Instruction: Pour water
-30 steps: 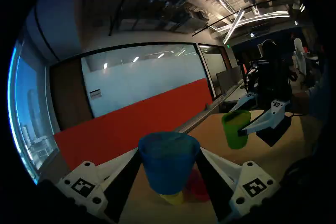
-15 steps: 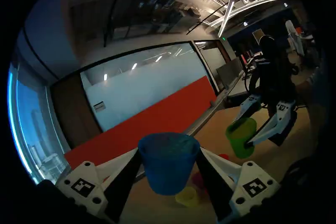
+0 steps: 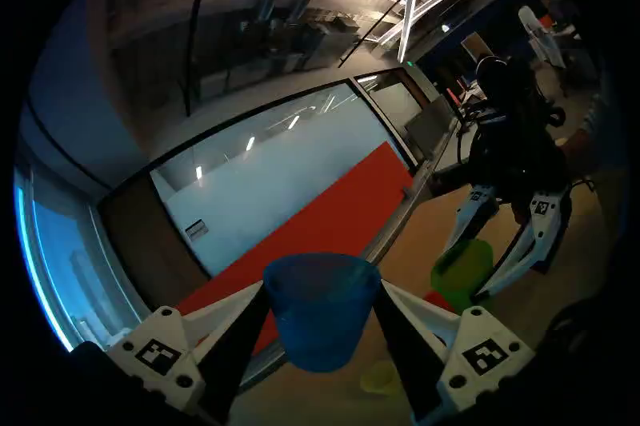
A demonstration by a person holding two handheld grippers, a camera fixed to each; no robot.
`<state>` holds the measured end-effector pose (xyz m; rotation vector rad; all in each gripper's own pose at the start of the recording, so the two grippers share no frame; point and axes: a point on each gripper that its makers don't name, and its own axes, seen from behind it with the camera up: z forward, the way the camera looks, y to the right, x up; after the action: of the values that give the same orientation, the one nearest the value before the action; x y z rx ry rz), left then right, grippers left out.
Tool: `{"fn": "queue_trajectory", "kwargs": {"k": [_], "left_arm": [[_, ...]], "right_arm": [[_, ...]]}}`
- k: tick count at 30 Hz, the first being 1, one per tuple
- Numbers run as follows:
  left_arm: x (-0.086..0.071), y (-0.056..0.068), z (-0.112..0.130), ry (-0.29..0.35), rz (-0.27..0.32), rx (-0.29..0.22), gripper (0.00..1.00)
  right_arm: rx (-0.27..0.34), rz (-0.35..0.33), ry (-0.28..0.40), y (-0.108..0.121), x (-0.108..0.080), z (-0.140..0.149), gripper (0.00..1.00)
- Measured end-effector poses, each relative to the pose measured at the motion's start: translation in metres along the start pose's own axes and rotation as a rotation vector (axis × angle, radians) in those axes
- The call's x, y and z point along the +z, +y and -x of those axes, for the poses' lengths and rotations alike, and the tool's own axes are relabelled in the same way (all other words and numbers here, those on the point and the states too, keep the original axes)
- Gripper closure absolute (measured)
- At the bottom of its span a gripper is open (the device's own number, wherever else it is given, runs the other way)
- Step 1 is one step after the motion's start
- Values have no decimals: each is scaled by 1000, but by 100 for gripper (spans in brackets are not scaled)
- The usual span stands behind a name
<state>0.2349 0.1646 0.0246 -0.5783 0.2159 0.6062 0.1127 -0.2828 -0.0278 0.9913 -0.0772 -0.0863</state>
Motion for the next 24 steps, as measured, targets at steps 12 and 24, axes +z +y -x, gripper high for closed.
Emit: {"fn": "queue_trajectory", "kwargs": {"k": [12, 24], "left_arm": [[2, 2, -15, 8, -3, 115, 14], [7, 1, -25, 18, -9, 206, 14]], "right_arm": [[7, -32, 2, -14, 13, 2, 8], [11, -60, 3, -27, 23, 4, 8]]}}
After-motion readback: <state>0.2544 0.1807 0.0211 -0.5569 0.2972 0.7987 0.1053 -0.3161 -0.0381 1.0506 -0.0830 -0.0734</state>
